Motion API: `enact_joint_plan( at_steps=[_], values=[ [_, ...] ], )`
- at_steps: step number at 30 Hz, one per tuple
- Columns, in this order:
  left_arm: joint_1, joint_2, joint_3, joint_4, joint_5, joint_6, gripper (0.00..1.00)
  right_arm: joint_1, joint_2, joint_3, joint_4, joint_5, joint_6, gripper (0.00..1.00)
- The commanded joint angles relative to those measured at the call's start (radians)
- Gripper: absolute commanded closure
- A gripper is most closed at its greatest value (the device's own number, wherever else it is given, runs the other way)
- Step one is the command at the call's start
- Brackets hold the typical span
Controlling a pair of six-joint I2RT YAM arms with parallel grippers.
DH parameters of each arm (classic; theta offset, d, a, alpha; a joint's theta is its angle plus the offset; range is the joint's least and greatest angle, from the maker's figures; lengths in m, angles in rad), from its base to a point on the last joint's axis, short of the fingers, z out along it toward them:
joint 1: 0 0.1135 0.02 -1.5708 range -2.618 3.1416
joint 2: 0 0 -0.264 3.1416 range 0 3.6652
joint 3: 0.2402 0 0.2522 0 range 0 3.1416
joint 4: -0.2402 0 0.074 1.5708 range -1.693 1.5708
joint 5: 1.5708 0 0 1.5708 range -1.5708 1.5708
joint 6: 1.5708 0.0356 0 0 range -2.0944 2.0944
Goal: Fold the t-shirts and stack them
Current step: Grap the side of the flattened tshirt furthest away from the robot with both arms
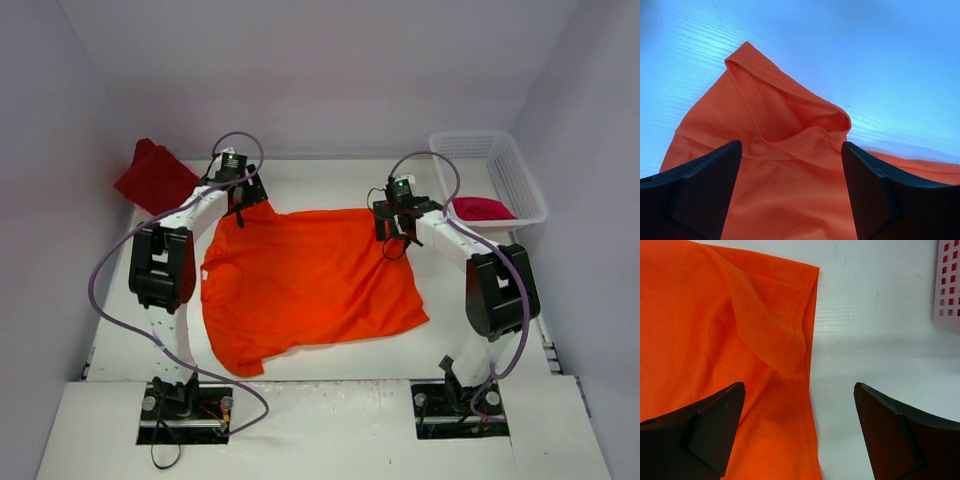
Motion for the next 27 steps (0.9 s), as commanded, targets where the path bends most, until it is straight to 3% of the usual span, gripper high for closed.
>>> enact_joint_plan(
  at_steps=[1,27],
  values=[
    [0.013,0.003,0.07,-0.001,-0.017,0.017,0.24,0.005,-0.001,0.03,0.019,0.01,-0.012,0.13],
    [0.042,0.099,0.102,0.02,-0.024,0.02,0.24,0.005,0.063,0.042,0.039,0.006,-0.014,0.14]
  ],
)
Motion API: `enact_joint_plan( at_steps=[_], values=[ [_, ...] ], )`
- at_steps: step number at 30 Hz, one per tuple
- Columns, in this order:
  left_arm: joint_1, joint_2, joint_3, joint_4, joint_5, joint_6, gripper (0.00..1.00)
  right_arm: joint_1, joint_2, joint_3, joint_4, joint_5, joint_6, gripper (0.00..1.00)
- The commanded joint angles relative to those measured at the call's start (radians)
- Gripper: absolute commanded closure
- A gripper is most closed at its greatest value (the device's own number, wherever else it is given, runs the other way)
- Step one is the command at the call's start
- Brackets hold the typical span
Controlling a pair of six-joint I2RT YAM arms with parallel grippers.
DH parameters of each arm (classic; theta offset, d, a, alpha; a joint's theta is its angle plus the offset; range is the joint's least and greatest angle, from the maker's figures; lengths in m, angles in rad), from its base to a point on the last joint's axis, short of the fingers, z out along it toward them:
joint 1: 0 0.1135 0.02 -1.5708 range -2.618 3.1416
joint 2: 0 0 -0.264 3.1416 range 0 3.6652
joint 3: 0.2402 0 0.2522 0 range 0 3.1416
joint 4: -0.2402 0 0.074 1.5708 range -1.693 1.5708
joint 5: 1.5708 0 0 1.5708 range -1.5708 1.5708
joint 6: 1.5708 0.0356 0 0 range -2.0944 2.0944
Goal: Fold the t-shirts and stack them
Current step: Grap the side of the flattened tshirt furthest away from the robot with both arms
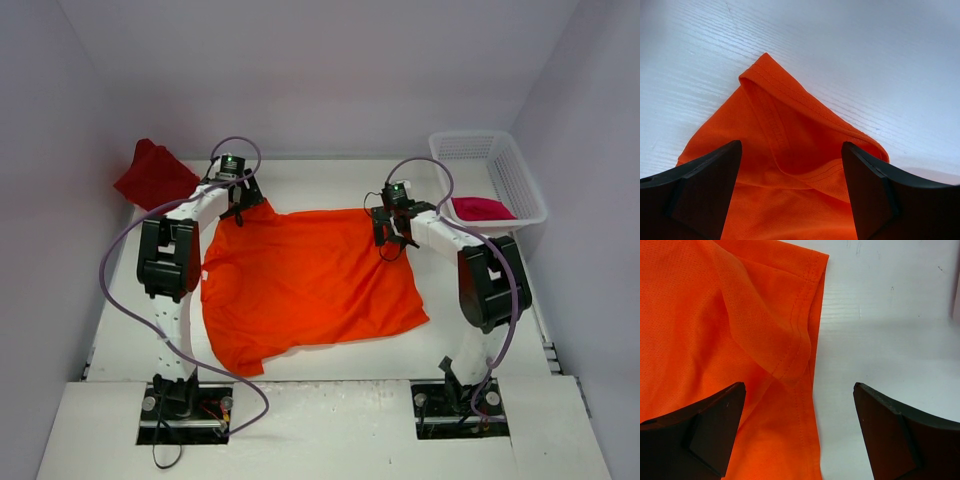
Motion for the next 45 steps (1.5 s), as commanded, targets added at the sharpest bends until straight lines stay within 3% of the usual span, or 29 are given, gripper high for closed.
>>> enact_joint_plan(
  at_steps=[1,21,31,45],
  values=[
    [0.006,-0.029,0.029,0.027,-0.028,0.016,0.24,0.005,-0.005,0.038,0.029,0.006,-0.006,0.14],
    [0.021,0.015,0.107,0.022,-0.045,-0.058,0.24,0.005,0.006,0.029,0.035,0.002,-0.014,0.15],
    [0.023,-0.109,0.032,0.063,0.0,-0.073,0.25,0.008,0.033,0.029,0.051,-0.018,-0.006,0.15],
    [0.024,0.009,0.123,0.048,0.009,-0.082,0.25,0.013,0.029,0.02,0.052,-0.013,-0.009,0.16]
  ],
)
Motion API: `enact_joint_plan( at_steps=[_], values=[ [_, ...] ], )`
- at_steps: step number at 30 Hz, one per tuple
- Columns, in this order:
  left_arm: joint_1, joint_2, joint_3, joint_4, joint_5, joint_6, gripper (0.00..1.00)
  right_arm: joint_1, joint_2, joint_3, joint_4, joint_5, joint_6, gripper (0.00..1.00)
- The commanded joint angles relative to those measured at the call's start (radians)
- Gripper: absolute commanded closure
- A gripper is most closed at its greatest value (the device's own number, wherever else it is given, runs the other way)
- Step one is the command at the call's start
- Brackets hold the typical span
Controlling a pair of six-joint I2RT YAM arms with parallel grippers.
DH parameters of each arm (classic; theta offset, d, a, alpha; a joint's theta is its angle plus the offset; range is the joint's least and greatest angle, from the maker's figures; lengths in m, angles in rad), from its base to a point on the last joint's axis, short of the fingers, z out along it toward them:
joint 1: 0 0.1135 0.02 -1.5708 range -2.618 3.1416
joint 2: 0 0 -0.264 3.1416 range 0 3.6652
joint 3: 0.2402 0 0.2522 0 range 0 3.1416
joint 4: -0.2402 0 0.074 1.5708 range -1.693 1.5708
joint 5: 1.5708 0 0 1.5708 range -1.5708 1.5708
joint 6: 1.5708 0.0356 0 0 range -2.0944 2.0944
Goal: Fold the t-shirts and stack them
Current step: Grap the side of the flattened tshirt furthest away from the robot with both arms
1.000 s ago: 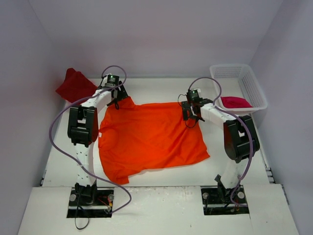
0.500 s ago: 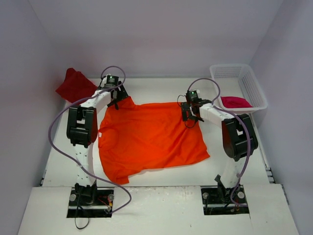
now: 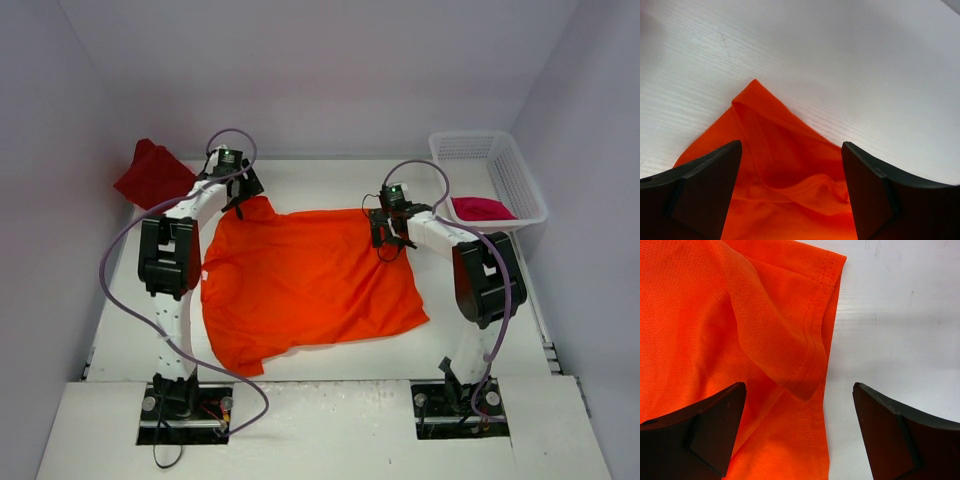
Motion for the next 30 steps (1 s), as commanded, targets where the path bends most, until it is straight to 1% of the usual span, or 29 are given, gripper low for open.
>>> enact_joint_plan(
  at_steps=[1,6,10,20,30],
  values=[
    [0.009,0.029,0.086,0.022,-0.001,-0.009,0.24,0.008,-0.018,0.018,0.017,0.009,-0.007,0.16],
    [0.009,0.073,0.118,0.015,0.007,-0.008,0.24,0.008,-0.021,0.017,0.016,0.02,-0.014,0.16],
    [0.011,0.078,0.106,0.009,0.004,-0.002,0.24,0.008,-0.016,0.017,0.016,0.02,-0.011,0.16],
    [0.009,0.052,0.037,0.03,0.005,0.0,0.24,0.009,0.002,0.037,0.016,0.011,0.0,0.16],
    [0.008,0.01,0.013,0.019,-0.008,0.015,0.24,0.006,0.033,0.07,0.025,0.057,-0.029,0.17]
  ],
)
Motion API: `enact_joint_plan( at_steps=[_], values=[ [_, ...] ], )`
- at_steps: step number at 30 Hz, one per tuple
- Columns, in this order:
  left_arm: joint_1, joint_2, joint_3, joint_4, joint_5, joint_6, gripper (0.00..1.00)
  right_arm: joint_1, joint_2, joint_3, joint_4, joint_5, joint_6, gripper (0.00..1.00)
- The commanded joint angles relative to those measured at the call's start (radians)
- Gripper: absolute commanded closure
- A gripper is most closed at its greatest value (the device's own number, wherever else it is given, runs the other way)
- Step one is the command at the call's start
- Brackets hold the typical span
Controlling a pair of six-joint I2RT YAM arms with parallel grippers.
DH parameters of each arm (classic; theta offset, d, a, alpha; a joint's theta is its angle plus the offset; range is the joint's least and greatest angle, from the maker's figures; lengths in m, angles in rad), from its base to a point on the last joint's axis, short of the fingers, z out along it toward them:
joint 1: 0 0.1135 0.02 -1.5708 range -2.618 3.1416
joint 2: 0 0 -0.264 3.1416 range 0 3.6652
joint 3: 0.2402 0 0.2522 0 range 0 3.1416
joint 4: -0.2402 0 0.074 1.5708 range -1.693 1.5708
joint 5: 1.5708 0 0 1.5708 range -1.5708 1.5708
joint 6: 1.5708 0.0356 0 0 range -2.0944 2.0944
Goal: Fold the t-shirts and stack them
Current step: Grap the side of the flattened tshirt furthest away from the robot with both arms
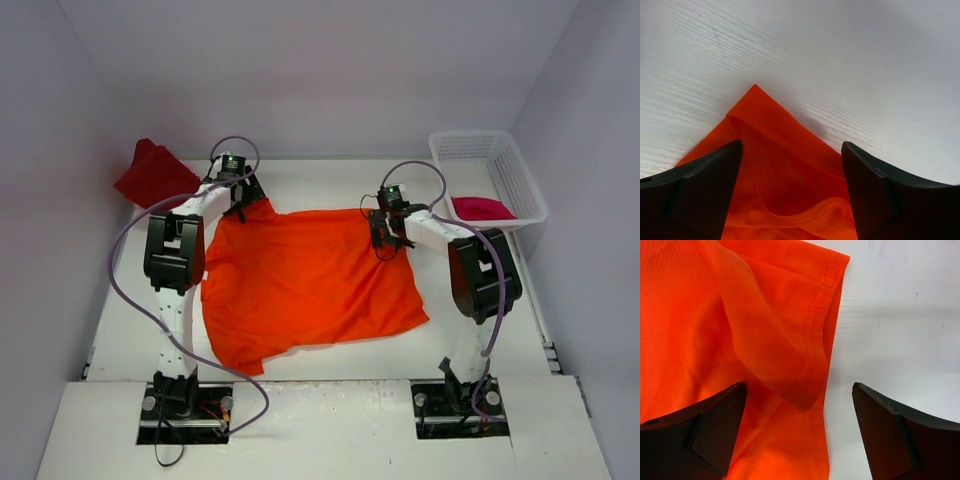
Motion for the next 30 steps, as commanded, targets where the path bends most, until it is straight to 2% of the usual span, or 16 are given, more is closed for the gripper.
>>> enact_joint_plan(
  at_steps=[1,8,17,25,30],
  values=[
    [0.008,-0.083,-0.015,-0.019,-0.011,0.011,0.24,0.006,0.014,0.082,0.026,0.046,-0.028,0.18],
    [0.009,-0.092,-0.028,-0.019,-0.016,0.013,0.24,0.003,0.055,0.178,0.025,0.04,-0.05,0.18],
    [0.008,-0.091,-0.038,-0.018,-0.014,0.015,0.25,0.004,0.068,0.185,0.026,0.042,-0.059,0.22],
    [0.008,-0.109,-0.07,-0.005,-0.014,0.013,0.25,0.003,0.088,0.174,0.034,0.042,-0.053,0.34],
    [0.008,-0.131,-0.084,-0.004,-0.019,0.013,0.29,0.004,0.088,0.178,0.037,0.037,-0.051,0.44]
  ],
)
